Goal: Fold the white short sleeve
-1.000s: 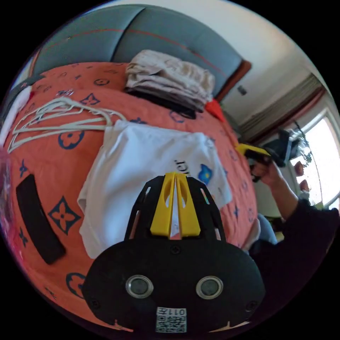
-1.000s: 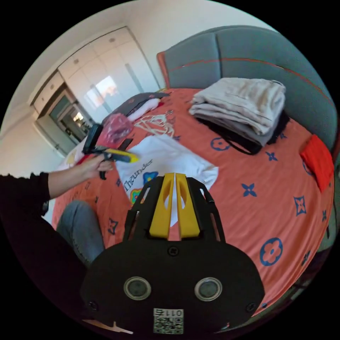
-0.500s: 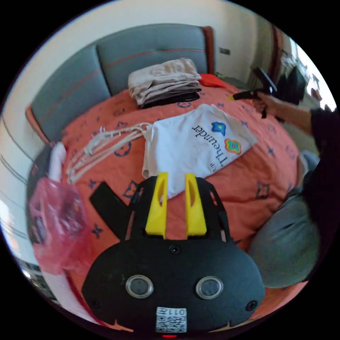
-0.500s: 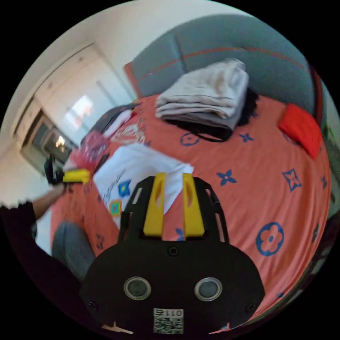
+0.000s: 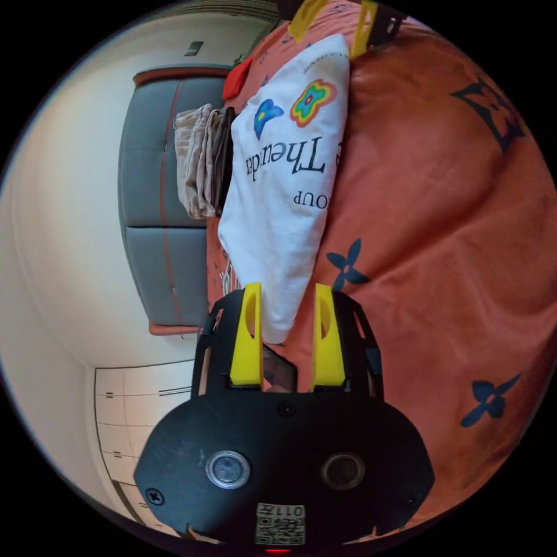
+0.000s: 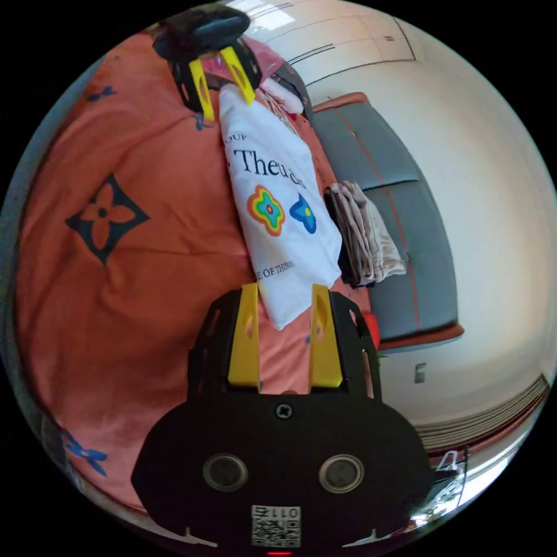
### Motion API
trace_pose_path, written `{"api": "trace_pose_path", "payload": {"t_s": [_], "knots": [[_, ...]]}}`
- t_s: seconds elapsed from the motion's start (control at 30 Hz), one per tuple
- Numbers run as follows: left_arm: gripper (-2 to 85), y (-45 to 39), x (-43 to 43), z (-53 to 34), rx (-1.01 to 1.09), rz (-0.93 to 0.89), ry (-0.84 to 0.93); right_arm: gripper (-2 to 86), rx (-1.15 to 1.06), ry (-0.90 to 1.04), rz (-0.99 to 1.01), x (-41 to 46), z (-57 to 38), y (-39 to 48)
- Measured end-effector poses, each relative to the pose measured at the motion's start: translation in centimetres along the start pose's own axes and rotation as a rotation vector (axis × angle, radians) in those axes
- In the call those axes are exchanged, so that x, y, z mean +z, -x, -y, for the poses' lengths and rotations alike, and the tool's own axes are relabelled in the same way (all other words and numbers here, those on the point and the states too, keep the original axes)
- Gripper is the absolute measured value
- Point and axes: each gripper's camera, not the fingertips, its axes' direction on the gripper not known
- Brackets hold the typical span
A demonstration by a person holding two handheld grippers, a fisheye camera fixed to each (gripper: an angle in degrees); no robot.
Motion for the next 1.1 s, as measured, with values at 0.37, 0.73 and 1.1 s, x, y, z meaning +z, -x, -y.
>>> {"api": "trace_pose_path", "payload": {"t_s": [0.37, 0.73, 1.1], "knots": [[10.8, -5.9, -1.2, 5.2, 0.034, 0.031, -0.024, 10.9, -0.069, 0.007, -0.087, -1.5, 2.5, 6.2], [9.2, -10.6, -3.8, 9.7, 0.055, 0.083, -0.013, 5.8, 0.001, 0.045, 0.087, -5.7, 3.6, 6.2], [1.6, -9.0, -4.7, 16.2, 0.042, -0.045, 0.086, 5.1, -0.086, 0.144, 0.284, -7.5, 2.8, 2.4]]}}
